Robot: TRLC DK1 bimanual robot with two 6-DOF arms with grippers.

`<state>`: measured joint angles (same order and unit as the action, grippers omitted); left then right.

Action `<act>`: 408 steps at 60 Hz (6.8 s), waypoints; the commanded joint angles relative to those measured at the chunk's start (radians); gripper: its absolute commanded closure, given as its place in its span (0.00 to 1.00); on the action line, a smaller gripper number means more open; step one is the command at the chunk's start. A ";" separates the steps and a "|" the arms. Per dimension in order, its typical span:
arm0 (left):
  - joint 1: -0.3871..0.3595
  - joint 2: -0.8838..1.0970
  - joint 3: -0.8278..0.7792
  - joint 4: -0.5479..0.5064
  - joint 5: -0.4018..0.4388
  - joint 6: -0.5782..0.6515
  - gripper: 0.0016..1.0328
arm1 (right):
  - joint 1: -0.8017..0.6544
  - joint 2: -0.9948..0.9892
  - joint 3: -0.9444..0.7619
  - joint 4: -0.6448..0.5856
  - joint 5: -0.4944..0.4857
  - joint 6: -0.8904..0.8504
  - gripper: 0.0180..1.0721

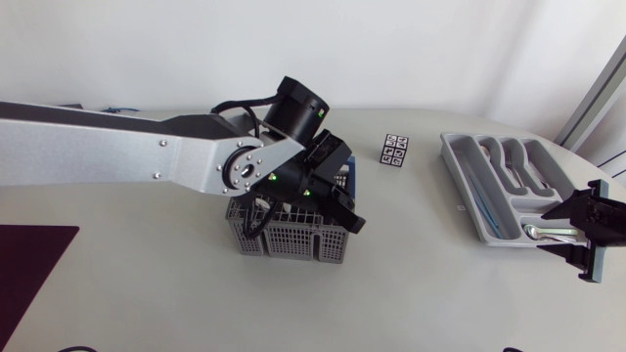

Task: Transfer all utensils from the basket to the drawer tray.

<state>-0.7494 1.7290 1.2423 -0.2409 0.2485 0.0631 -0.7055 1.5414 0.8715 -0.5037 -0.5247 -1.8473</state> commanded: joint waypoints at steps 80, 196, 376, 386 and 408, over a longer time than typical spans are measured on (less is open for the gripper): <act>0.205 -0.348 0.063 -0.089 0.506 -0.169 0.97 | 0.778 -0.535 0.001 -0.142 -0.132 0.916 0.26; 0.274 -0.376 -0.014 -0.227 -0.051 0.293 0.49 | 0.796 -0.411 -0.092 -0.002 -0.101 0.927 0.95; 0.225 -0.352 -0.317 -0.028 -0.304 1.607 0.97 | 0.046 -0.181 -0.210 0.284 0.006 0.145 0.10; 0.228 -0.414 -0.331 -0.024 -0.304 1.604 0.97 | 0.061 -0.208 -0.232 0.281 0.006 0.148 0.10; 0.220 -0.468 -0.313 -0.018 -0.302 1.603 0.97 | 0.106 -0.306 -0.289 0.249 0.006 0.166 0.10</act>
<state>-0.5247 1.2999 0.9096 -0.2974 -0.0616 1.6573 -0.6094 1.2572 0.6170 -0.2379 -0.5121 -1.6901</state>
